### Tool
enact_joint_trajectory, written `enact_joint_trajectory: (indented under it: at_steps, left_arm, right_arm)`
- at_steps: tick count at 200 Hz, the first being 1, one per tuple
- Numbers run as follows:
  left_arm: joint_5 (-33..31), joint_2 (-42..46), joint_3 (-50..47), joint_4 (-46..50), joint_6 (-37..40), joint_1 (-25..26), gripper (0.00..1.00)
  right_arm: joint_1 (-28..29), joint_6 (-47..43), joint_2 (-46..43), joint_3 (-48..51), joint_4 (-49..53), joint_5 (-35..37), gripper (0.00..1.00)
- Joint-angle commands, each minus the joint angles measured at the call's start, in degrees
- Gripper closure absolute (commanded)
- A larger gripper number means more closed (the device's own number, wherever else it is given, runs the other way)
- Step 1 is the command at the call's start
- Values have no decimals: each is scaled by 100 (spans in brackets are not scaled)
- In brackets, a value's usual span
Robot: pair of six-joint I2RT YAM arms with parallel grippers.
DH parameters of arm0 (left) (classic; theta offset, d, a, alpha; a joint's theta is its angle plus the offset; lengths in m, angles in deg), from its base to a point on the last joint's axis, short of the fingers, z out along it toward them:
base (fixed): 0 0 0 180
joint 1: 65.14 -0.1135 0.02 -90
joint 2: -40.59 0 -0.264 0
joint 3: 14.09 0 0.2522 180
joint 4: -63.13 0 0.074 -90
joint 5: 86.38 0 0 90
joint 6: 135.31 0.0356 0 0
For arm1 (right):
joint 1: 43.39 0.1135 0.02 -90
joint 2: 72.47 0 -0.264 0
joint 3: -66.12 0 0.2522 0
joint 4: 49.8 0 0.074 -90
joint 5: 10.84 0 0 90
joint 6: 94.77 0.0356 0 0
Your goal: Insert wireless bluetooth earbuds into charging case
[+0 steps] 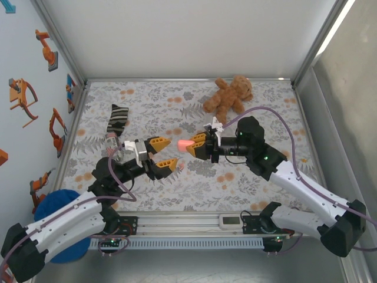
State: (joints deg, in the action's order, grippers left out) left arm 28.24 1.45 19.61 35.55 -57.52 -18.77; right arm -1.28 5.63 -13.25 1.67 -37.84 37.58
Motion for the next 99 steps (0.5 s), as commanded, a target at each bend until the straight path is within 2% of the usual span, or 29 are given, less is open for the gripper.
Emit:
enact_joint_trajectory:
  at_steps: [1,29,62,99]
  left_arm:
    - [-578,389,-59,672,338,-5,21]
    - [-1142,818,-70,1310,476,-5,15]
    - [-1435,1045,-58,1705,560,-5,5]
    - [-1771,1050,13,2057,598,-5,2]
  right_arm:
    - [-43,-75,-165,-191,384,458,83]
    - [-177,7,-149,-148,551,655,83]
    - [-546,248,-41,-16,740,743,83]
    - [-1080,629,228,258,864,580,84]
